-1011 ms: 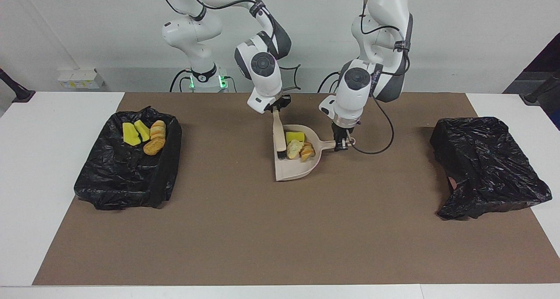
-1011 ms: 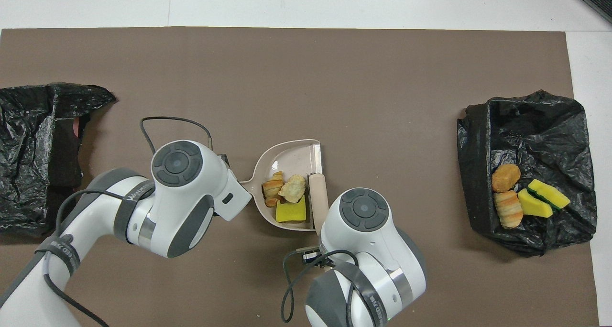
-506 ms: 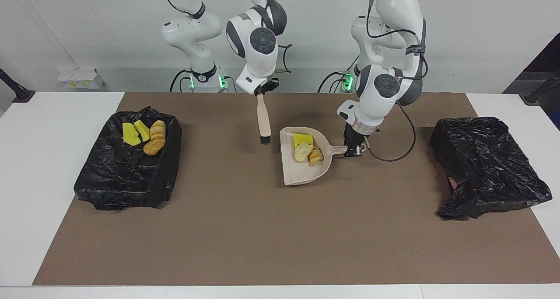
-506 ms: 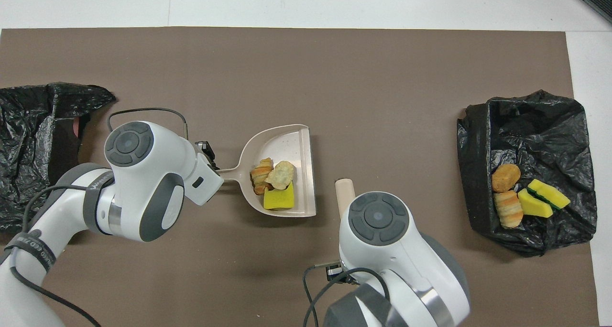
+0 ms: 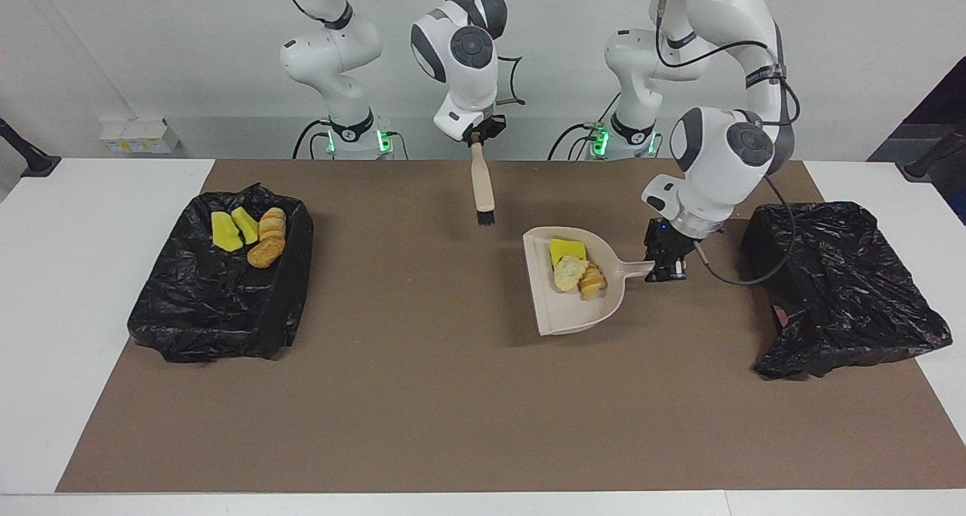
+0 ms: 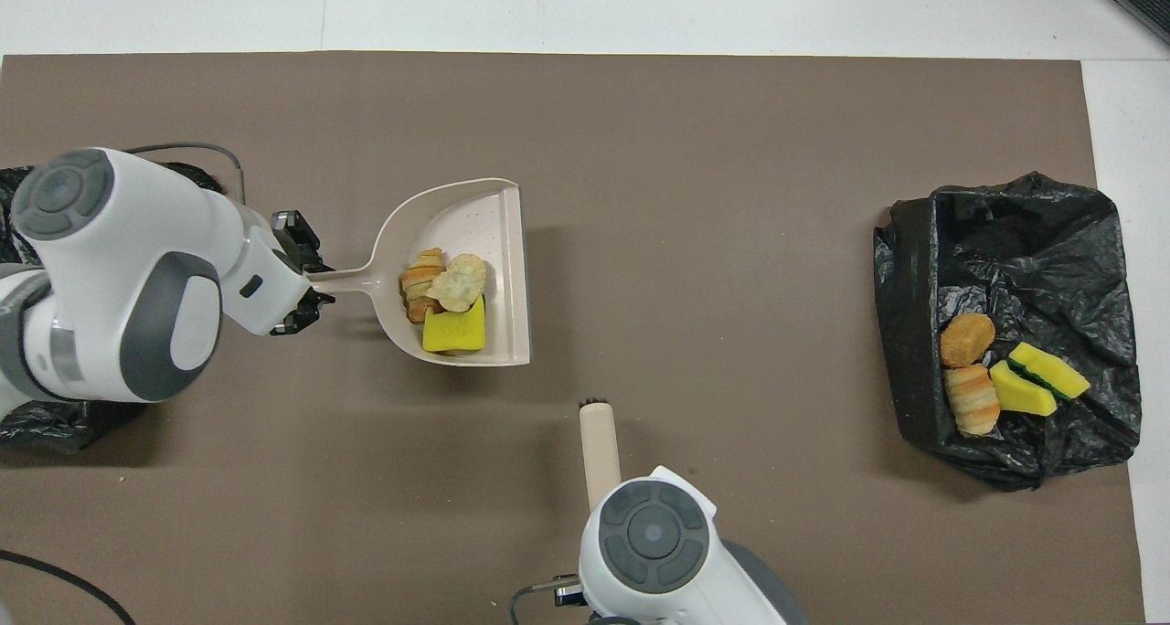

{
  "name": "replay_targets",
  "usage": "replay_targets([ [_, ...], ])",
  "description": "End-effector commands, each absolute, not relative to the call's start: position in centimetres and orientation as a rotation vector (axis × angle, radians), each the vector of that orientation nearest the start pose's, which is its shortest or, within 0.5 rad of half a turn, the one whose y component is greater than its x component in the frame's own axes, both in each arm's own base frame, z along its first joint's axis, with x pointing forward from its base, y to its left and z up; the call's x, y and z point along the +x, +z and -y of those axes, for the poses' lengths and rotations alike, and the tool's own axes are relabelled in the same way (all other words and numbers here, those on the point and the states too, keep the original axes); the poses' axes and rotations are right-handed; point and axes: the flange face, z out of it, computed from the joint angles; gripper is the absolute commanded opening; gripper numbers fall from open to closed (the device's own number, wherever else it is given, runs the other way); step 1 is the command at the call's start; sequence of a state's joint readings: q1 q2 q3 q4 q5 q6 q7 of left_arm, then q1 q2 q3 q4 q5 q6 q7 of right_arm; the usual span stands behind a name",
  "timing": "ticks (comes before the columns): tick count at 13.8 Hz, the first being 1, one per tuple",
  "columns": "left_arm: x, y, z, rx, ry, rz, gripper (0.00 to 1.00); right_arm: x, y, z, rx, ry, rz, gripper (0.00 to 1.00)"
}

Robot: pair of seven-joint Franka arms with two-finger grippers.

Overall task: Sweep and dump trash in bin
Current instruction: 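Carry the loaded dustpan with the left gripper to the other black bag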

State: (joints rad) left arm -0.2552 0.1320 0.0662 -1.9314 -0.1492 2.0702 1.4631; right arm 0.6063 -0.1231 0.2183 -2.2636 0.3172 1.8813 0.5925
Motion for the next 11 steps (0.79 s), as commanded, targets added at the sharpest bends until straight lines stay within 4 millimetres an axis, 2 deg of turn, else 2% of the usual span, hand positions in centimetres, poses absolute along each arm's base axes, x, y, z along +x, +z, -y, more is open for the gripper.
replay_targets([
  [1, 59.6, 45.6, 9.0, -2.251, -0.118, -2.35, 0.0, 28.3, 35.0, -37.4, -3.064, 0.568, 0.052, 0.0],
  [2, 59.8, 46.8, 7.1, -2.245, -0.089, -2.343, 0.0, 27.4, 33.6, -39.0, -3.07, 0.542, 0.01, 0.0],
  [4, 60.3, 49.2, 3.8, -2.231, -0.048, -2.338, 0.0, 27.6, 32.9, -39.3, -3.068, 0.526, -0.029, 0.0],
  [5, 60.3, 49.7, 2.1, -2.227, -0.035, -2.339, 0.0, 27.6, 32.7, -39.2, -3.07, 0.531, -0.023, 0.0],
  [8, 60.1, 49.8, -5.6, -2.199, -0.048, -2.349, 0.0, 27.1, 31.7, -38.4, -3.077, 0.552, 0.041, 0.0],
  [9, 59.8, 49.7, -8.8, -2.204, -0.055, -2.34, 0.0, 27.1, 31.6, -38.4, -3.076, 0.552, 0.045, 0.02],
  [11, 58.9, 49.8, -13.1, -2.218, 0.025, -2.274, 0.0, 27.3, 31.6, -38.4, -3.074, 0.548, 0.042, 0.27],
])
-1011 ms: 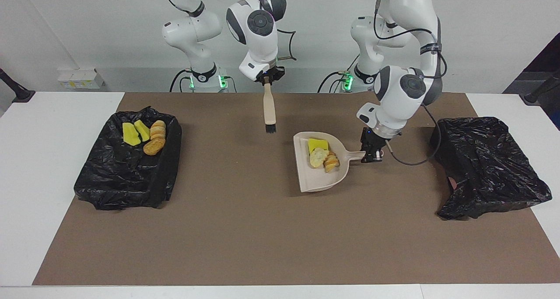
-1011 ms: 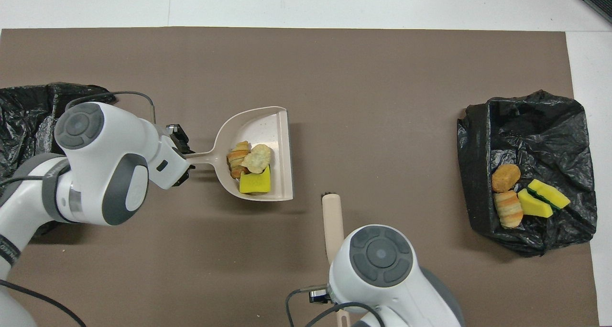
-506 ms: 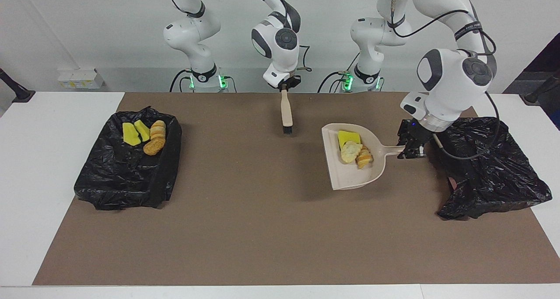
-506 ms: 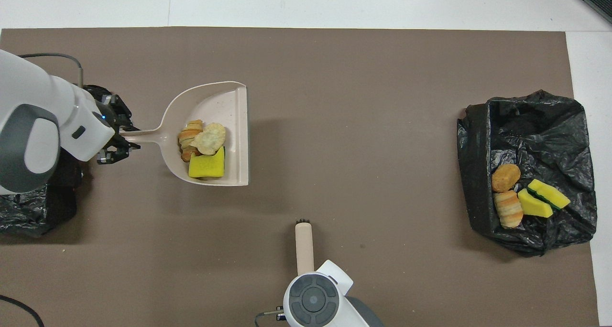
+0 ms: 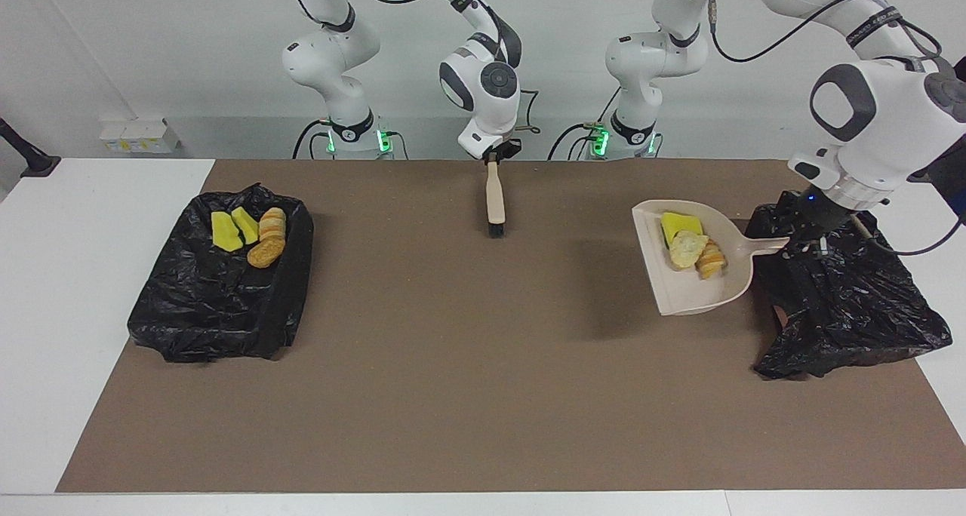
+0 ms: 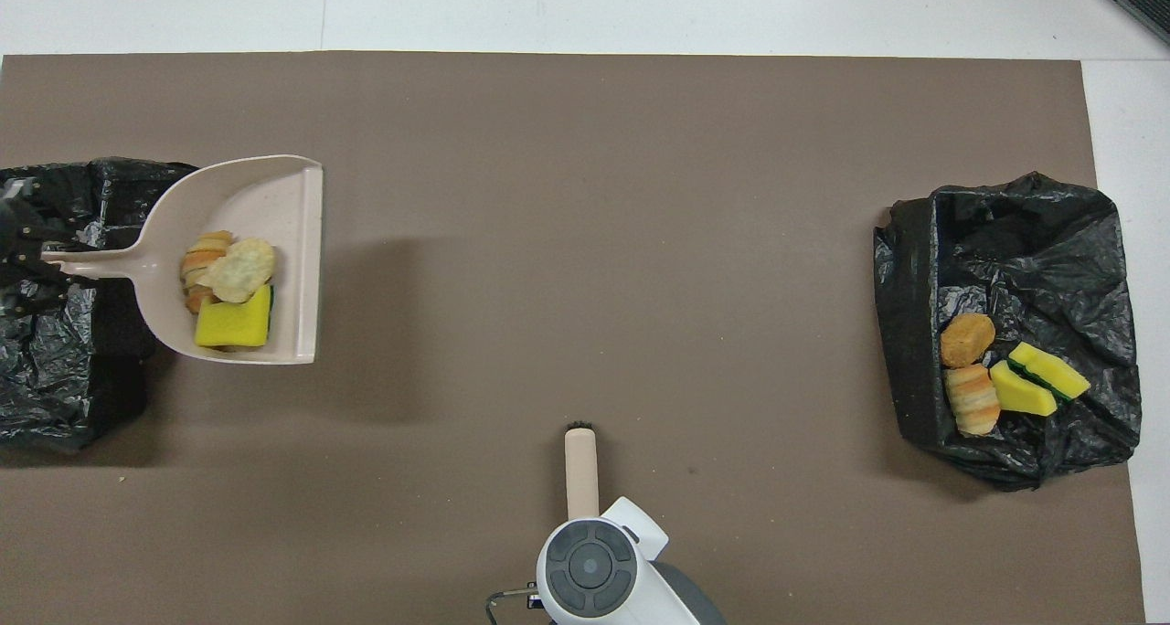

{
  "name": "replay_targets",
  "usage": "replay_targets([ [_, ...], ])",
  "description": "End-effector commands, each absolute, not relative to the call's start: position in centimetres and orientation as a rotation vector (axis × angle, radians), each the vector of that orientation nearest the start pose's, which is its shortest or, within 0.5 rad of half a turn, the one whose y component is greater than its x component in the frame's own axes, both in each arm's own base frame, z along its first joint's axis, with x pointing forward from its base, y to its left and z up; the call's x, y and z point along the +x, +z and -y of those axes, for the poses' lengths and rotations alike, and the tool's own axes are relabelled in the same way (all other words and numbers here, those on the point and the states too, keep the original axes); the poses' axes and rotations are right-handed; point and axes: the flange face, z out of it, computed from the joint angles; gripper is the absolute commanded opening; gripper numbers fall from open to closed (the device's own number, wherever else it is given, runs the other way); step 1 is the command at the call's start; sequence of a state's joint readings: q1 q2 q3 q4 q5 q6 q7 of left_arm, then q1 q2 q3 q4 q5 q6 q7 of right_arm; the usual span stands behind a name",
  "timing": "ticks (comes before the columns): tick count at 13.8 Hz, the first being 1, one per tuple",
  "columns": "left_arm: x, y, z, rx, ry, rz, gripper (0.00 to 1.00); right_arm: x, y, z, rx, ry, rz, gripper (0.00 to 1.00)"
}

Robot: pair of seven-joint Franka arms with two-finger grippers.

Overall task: Sweep and dump trash in bin
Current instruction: 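Carry the loaded dustpan with the left gripper to the other black bag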

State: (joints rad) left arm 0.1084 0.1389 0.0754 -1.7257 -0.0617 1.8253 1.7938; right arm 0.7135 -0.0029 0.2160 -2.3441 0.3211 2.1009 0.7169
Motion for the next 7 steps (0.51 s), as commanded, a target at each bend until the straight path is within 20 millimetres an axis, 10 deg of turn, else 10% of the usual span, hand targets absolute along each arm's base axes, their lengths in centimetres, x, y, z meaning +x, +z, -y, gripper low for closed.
replay_targets([
  [1, 58.5, 50.1, -15.3, -2.2, 0.08, -2.245, 0.0, 27.3, 31.6, -38.4, -3.073, 0.547, 0.053, 0.44],
  [2, 57.9, 50.2, -18.1, -2.218, 0.077, -2.198, 0.0, 27.4, 31.7, -38.5, -3.08, 0.541, 0.092, 0.86],
  [3, 57.2, 50.2, -20.6, -2.215, 0.069, -2.173, 0.0, 27.7, 31.6, -38.7, -3.079, 0.542, 0.118, 1.0],
  [7, 55.2, 51.1, -28.1, -2.174, 0.134, -2.057, 0.0, 32.9, 32.8, -37.7, -3.094, 0.422, 0.082, 1.0],
])
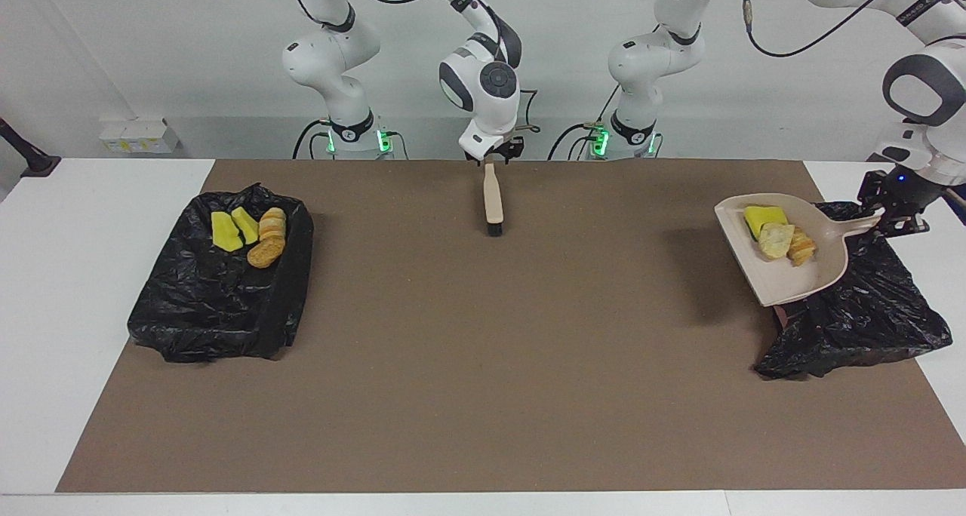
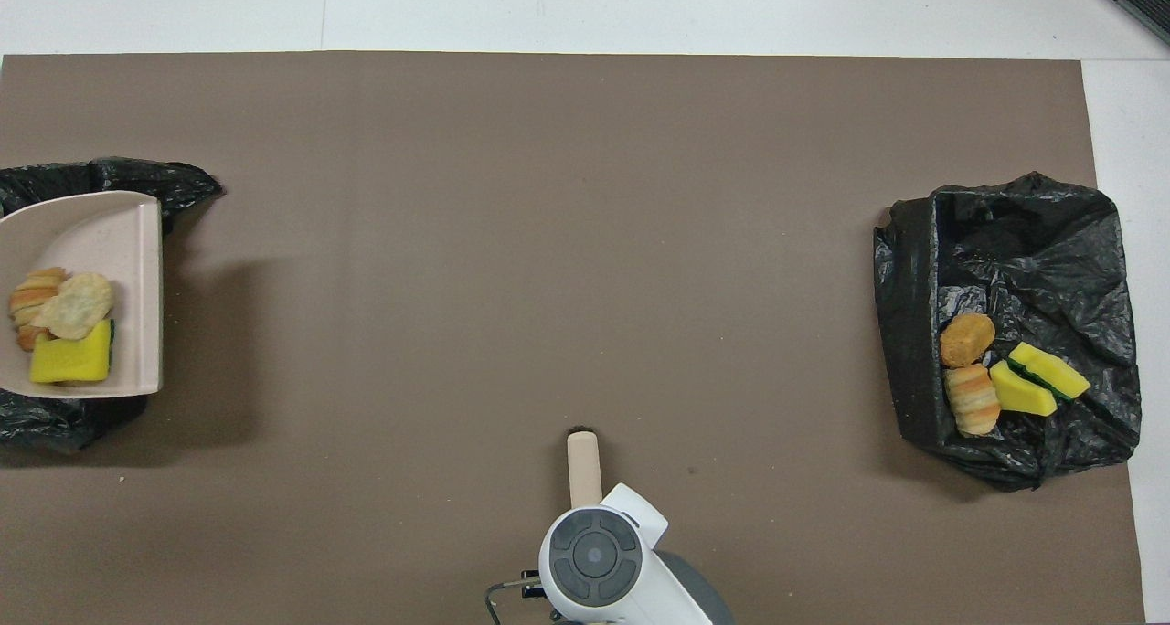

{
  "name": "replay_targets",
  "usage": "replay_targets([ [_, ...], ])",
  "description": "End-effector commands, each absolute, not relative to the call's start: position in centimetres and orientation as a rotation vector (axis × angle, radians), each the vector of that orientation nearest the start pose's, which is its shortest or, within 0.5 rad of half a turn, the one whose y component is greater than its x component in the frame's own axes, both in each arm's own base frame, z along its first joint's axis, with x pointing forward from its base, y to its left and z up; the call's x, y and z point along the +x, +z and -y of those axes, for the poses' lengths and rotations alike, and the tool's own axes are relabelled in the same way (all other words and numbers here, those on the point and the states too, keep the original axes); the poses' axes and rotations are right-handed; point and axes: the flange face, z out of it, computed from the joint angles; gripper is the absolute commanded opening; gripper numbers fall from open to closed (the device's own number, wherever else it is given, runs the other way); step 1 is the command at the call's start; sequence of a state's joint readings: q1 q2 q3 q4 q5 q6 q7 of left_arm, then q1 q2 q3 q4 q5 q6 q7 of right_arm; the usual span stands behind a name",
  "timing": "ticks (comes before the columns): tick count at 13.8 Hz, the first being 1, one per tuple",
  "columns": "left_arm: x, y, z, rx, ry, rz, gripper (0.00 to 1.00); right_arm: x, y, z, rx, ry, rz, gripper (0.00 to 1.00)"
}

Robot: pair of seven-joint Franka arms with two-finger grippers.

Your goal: Sweep and dump trash in bin

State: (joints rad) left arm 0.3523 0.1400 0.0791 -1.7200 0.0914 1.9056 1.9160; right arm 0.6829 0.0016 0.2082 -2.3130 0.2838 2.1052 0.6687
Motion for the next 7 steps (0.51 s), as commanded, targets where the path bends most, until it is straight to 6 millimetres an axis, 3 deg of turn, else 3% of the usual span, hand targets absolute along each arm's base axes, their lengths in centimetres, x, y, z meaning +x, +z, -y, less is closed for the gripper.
replay_targets([
  [1, 55.7, 51.9, -28.8, -2.122, 0.161, -2.03, 0.0, 34.8, 33.6, -36.8, -3.1, 0.377, 0.058, 1.0],
  [4, 57.4, 53.1, -30.0, -1.995, 0.331, -1.991, 0.0, 41.1, 37.5, -33.2, -3.083, 0.227, -0.077, 1.0],
  [7, 57.7, 53.9, -30.3, -1.971, 0.498, -1.839, 0.0, 45.3, 39.8, -29.1, -3.133, 0.097, -0.133, 1.0],
])
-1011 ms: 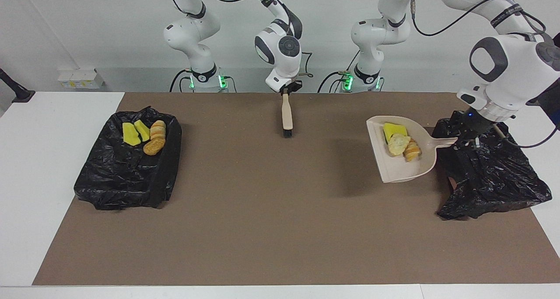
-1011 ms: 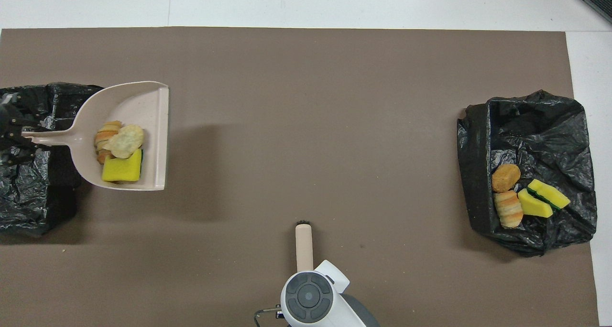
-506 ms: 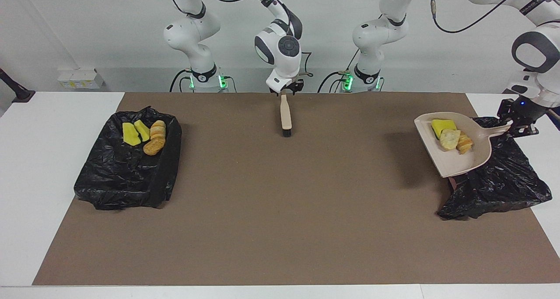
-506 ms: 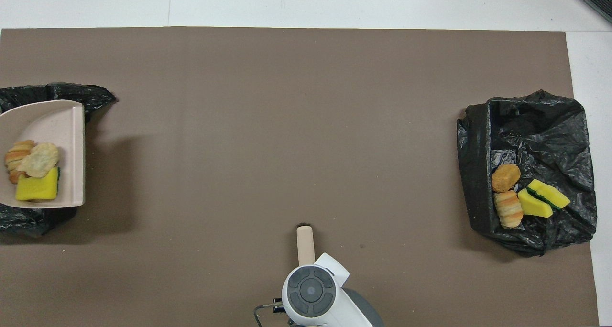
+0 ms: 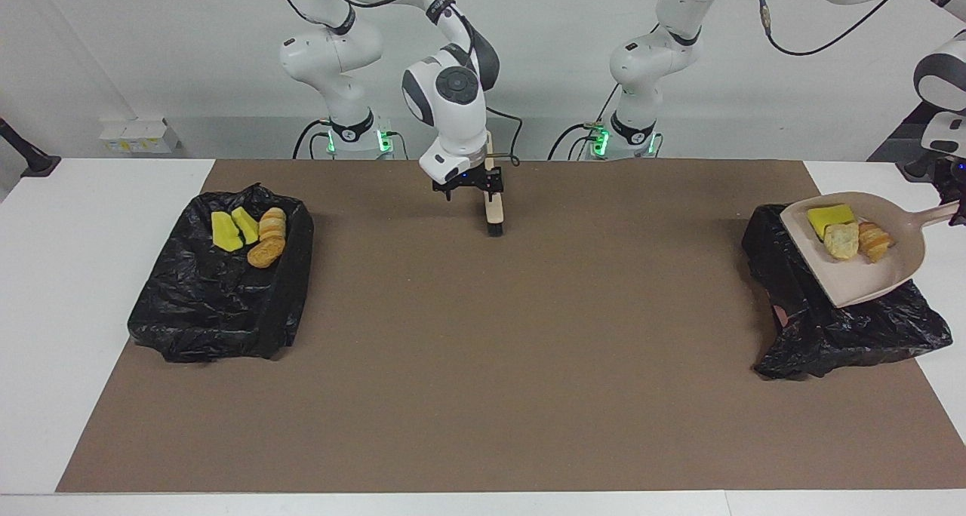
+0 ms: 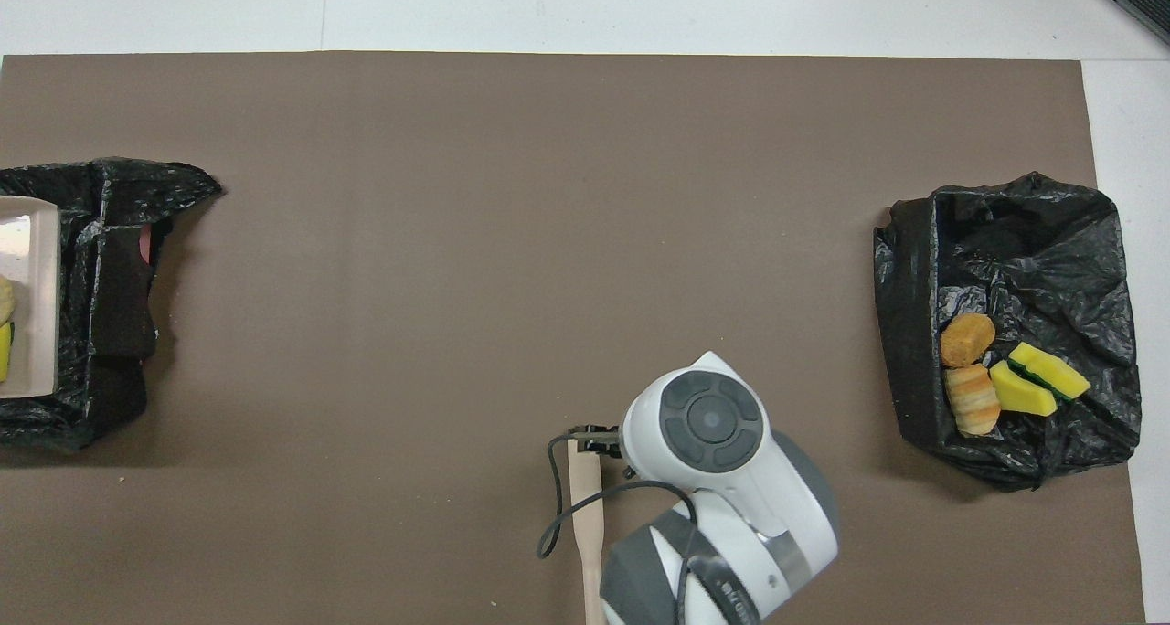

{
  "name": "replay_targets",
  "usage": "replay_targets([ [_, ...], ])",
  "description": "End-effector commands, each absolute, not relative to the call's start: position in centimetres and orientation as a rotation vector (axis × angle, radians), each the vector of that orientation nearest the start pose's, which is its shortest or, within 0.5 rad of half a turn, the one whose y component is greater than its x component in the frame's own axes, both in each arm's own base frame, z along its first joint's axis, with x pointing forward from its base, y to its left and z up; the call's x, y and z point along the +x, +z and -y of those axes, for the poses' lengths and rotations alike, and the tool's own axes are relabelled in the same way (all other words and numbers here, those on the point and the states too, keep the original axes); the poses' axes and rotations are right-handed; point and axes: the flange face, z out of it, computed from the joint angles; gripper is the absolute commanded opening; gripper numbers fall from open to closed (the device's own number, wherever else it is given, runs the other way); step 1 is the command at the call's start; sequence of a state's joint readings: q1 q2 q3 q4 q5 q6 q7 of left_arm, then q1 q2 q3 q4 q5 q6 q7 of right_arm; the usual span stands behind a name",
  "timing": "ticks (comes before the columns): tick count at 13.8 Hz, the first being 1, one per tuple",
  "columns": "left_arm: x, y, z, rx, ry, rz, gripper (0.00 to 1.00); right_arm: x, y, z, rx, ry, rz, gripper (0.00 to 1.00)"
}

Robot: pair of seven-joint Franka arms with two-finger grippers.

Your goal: Sweep and dump trash in bin

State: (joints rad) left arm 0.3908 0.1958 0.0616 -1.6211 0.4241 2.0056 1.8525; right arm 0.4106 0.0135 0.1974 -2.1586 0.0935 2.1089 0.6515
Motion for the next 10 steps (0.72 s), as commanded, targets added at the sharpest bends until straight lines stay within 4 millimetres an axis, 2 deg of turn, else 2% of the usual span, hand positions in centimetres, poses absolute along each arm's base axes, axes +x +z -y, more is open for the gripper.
replay_targets([
  [1, 57.8, 54.1, -30.3, -1.961, 0.539, -1.789, 0.0, 46.5, 40.9, -27.7, -3.137, 0.065, -0.17, 1.0],
  [3, 57.9, 54.5, -29.8, -1.904, 0.612, -1.718, 0.0, 48.6, 43.5, -25.4, -3.139, 0.034, -0.226, 1.0],
  [6, 57.5, 56.2, -28.5, -1.741, 0.541, -1.704, 0.0, 50.5, 46.3, -22.9, -3.154, 0.028, -0.242, 1.0],
  [8, 57.7, 58.5, -26.5, -1.649, 0.543, -1.696, 0.0, 51.3, 48.9, -21.3, -3.142, -0.022, -0.256, 1.0],
  [9, 58.2, 59.2, -25.2, -1.612, 0.554, -1.696, 0.0, 51.6, 50.3, -20.0, -3.14, -0.041, -0.261, 1.0],
  [10, 58.2, 59.3, -24.9, -1.61, 0.571, -1.665, 0.0, 51.8, 52.1, -18.2, -3.135, -0.068, -0.264, 1.0],
])
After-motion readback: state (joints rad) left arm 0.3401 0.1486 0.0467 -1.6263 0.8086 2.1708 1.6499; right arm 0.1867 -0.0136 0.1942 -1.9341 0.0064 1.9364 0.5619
